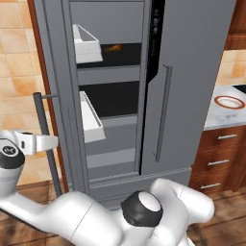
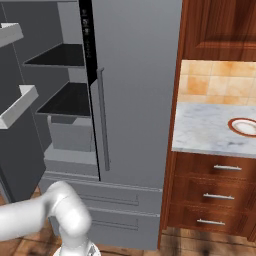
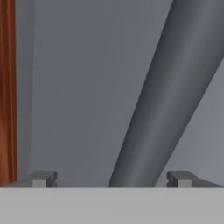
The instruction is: Place the chicken drumstick on the counter behind the older chicken drumstick on the same shelf of the fridge to maintain FIFO order. Close the fridge door when finished.
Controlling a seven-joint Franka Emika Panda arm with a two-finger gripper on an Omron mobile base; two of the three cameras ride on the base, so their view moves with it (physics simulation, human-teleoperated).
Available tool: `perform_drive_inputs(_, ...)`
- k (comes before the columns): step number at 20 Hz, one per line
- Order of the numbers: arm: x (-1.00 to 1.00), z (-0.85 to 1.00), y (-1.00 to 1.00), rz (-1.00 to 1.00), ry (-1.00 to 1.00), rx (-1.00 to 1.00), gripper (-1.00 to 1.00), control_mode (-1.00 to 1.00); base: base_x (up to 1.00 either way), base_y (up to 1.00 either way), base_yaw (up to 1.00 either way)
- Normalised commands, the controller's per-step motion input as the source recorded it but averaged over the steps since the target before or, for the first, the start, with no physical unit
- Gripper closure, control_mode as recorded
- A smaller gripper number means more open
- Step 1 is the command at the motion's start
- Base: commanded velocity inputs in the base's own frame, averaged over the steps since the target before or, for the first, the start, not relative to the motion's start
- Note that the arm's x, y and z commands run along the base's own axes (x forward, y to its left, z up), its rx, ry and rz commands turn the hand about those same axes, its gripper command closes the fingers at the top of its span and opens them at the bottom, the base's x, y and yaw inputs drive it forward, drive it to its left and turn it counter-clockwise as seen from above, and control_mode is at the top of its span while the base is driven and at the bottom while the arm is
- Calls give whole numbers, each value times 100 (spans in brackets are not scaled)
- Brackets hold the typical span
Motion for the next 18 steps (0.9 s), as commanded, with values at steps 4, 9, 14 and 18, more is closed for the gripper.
perform_drive_inputs(4,26,0,-65,-2,-9,0,-100,-100,0,0,0)
perform_drive_inputs(9,14,0,-82,0,-14,0,-100,-100,0,0,0)
perform_drive_inputs(14,13,0,-89,0,-17,0,-100,-100,0,0,0)
perform_drive_inputs(18,29,2,-70,-4,-14,0,-100,-100,0,0,0)
